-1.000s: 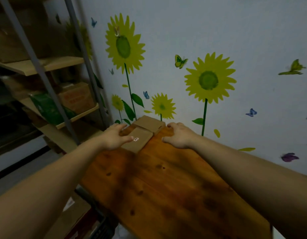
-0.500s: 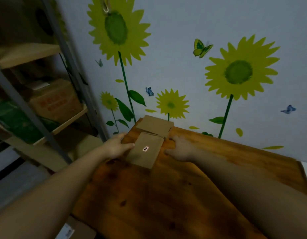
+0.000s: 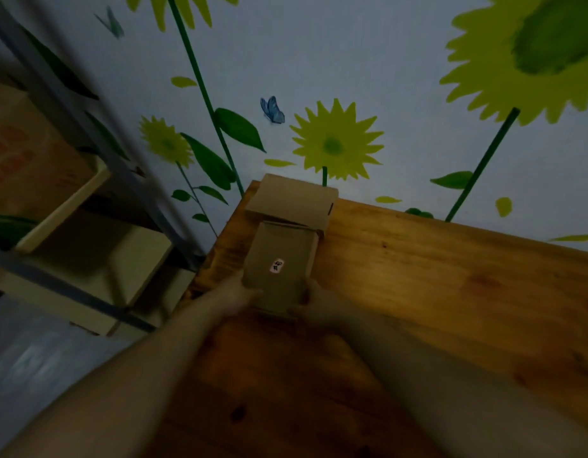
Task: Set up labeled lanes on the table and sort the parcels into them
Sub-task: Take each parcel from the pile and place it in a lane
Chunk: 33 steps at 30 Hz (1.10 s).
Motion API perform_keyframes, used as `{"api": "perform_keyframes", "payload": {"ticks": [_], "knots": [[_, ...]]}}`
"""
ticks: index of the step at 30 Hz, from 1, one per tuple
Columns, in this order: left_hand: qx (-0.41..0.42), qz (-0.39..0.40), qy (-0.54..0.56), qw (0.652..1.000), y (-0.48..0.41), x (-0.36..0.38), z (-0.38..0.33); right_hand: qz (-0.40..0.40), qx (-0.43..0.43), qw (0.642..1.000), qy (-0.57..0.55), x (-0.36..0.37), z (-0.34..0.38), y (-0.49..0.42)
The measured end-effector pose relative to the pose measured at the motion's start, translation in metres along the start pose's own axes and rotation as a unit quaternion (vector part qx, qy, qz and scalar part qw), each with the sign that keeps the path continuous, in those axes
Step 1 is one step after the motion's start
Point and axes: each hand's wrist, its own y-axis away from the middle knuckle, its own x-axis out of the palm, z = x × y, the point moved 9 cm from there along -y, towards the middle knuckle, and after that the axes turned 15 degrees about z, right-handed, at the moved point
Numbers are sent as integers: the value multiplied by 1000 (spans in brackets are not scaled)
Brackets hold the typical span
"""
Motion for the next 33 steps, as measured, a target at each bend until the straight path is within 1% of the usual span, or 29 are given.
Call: {"api": "perform_keyframes", "payload": {"ticks": [2, 4, 7, 9, 11, 13, 14, 15, 18, 19, 20, 22, 25, 27, 29, 31, 33], "knots": [[-21, -7, -10, 1000, -4, -2, 10, -5, -1, 1000, -25, 5, 2, 0], [-22, -11, -24, 999, -2, -8, 13, -27, -26, 998, -52, 7, 7, 5], [14, -16, -37, 999, 15, -20, 7, -71, -98, 989, -86, 2, 26, 32], [53, -30, -24, 998, 37, -31, -3, -101, -159, 975, -121, -4, 44, 58], [103, -32, 1, 994, 62, -42, -15, -161, -192, 959, -130, -11, 61, 84], [165, -22, -10, 986, 90, -46, -31, -263, -180, 940, -124, -23, 74, 116], [198, -30, -24, 979, 105, -49, -40, -309, -181, 926, -121, -28, 80, 132], [226, -51, -32, 972, 119, -54, -48, -345, -189, 912, -115, -30, 88, 149], [305, -148, -35, 940, 166, -69, -72, -419, -202, 881, -84, -28, 110, 199], [327, -159, -25, 931, 179, -71, -80, -439, -208, 871, -75, -25, 116, 214], [348, -150, -6, 925, 191, -71, -86, -455, -214, 862, -66, -23, 120, 228], [383, -103, 46, 917, 209, -68, -96, -466, -228, 853, -62, -17, 128, 254], [411, -72, 70, 906, 236, -58, -111, -416, -253, 869, -86, 0, 128, 278], [422, -59, 89, 900, 255, -50, -121, -394, -248, 879, -99, 12, 121, 293], [429, -30, 95, 898, 270, -37, -132, -401, -261, 868, -133, 16, 115, 315], [429, 17, 59, 901, 283, -15, -143, -414, -293, 846, -166, 15, 112, 342], [439, 59, 26, 896, 296, 11, -154, -428, -316, 828, -177, 12, 112, 372]]}}
